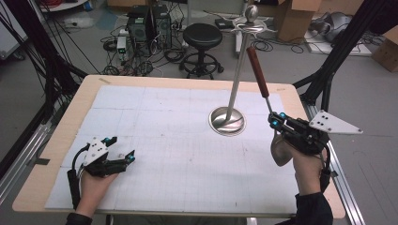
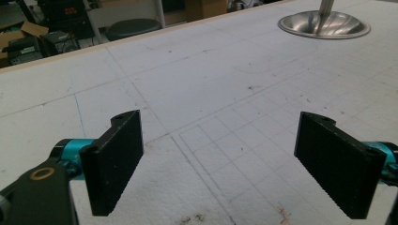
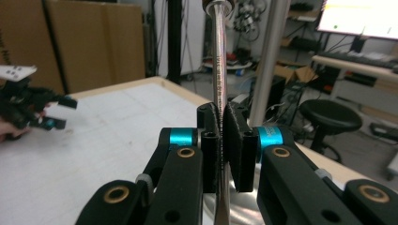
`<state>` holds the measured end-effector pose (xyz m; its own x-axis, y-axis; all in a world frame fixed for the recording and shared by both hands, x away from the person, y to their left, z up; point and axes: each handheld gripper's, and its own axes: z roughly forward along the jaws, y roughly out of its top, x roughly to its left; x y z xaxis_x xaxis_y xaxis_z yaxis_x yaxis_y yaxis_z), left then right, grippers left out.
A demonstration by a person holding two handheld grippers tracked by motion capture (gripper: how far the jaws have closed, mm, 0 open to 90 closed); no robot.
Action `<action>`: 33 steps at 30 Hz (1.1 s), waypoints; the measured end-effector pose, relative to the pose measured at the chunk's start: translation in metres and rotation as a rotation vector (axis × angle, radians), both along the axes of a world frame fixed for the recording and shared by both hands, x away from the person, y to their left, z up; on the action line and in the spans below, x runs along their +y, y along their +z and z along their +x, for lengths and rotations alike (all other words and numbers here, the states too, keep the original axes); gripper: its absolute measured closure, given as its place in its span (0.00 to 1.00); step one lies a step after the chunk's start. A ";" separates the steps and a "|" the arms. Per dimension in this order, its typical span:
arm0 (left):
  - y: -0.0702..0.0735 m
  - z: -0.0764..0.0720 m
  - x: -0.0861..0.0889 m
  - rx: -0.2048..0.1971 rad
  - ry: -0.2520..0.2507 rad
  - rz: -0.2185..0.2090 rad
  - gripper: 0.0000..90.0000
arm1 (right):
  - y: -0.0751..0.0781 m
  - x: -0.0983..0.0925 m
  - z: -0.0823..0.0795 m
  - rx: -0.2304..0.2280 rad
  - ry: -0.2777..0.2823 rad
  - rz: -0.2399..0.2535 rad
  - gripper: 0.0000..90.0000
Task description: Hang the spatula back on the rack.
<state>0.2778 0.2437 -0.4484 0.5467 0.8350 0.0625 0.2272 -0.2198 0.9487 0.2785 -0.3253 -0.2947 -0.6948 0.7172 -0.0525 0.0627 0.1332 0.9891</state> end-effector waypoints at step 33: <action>0.000 0.000 -0.002 -0.007 -0.003 0.015 0.18 | 0.016 0.012 0.014 -0.023 -0.141 0.019 0.95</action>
<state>0.2773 0.2418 -0.4486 0.5488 0.8322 0.0791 0.2199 -0.2350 0.9468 0.2926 -0.3137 -0.2786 -0.5860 0.8086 -0.0528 0.0564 0.1057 0.9928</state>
